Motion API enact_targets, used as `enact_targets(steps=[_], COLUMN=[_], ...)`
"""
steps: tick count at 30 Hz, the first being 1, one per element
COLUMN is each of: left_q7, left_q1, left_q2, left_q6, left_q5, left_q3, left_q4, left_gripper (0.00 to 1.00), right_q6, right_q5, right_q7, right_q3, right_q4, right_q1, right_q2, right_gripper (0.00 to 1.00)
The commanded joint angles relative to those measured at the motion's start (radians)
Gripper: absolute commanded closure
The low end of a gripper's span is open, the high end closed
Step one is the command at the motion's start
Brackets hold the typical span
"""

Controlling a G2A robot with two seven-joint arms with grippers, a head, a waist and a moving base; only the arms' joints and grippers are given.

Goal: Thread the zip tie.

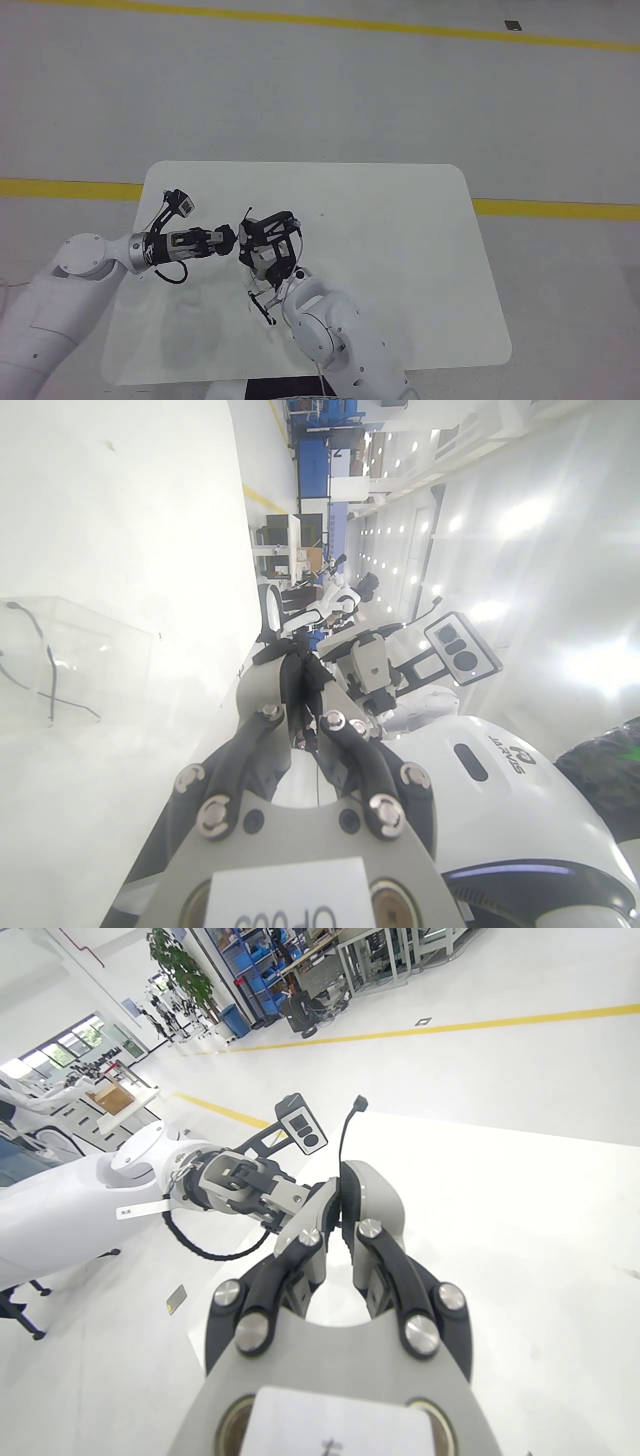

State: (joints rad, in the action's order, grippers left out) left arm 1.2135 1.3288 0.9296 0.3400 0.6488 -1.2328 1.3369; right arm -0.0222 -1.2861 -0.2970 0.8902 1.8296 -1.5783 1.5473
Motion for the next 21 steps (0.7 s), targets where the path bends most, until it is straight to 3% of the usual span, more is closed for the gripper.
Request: enact_targets(steps=[1,21], left_q7=[0.0,0.0], left_q1=[0.0,0.0], left_q2=[0.0,0.0], left_q6=[0.0,0.0], left_q5=[0.0,0.0], left_q3=[0.0,0.0], left_q4=[0.0,0.0], left_gripper=[1.0,1.0], right_q6=[-0.003,-0.024], right_q5=[-0.005,0.004], right_q7=[-0.002,-0.02], right_q3=[-0.001,-0.025], right_q4=[0.001,-0.003], right_q1=[0.001,0.015], right_q2=[-0.001,-0.011], right_gripper=[1.0,1.0])
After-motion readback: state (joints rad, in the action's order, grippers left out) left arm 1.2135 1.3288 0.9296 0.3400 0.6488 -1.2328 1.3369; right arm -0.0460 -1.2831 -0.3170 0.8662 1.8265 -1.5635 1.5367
